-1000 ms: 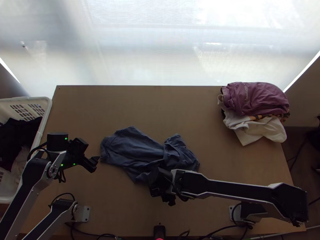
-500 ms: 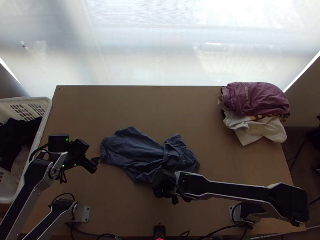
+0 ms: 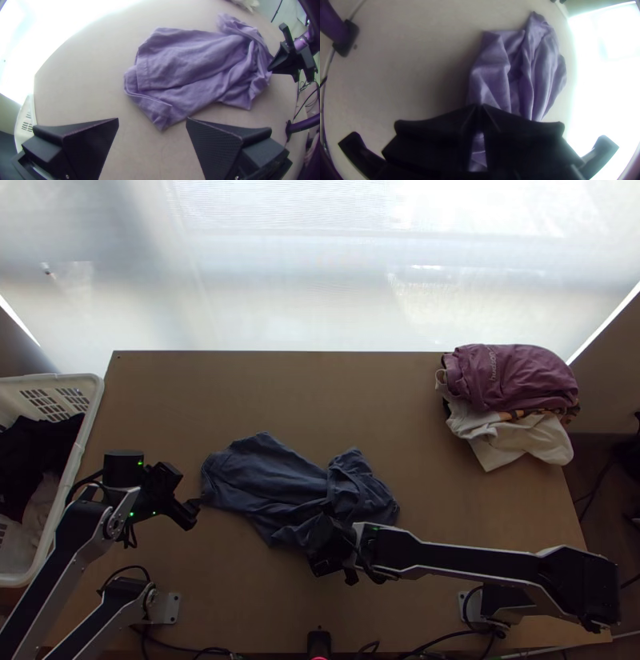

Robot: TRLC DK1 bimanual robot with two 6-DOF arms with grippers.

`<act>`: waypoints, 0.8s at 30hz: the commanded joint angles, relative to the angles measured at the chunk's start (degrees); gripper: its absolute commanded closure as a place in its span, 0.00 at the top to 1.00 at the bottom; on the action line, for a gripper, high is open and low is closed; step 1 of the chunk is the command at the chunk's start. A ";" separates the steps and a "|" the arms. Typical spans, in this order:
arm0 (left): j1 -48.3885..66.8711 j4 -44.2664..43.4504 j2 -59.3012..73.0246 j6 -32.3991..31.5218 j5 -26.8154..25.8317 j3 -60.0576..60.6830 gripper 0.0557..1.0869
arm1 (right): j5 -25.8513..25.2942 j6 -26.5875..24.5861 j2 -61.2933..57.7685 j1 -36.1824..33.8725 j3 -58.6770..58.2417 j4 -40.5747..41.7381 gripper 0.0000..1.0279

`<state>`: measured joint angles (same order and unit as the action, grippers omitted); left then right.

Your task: Fold the t-shirt

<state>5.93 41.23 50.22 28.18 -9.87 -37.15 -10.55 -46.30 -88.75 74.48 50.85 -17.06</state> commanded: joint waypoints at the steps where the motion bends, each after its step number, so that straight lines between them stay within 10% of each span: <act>1: 0.31 -1.42 0.58 1.26 -0.06 1.90 0.95 | -0.09 -0.54 0.86 -0.30 0.65 0.54 0.03; 24: 4.44 -1.33 0.94 2.14 0.29 1.11 0.95 | -9.14 9.13 13.87 -2.50 27.28 -16.95 0.03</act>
<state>8.21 40.18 50.92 30.50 -9.78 -36.58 -15.42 -39.29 -78.15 72.66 71.37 -30.72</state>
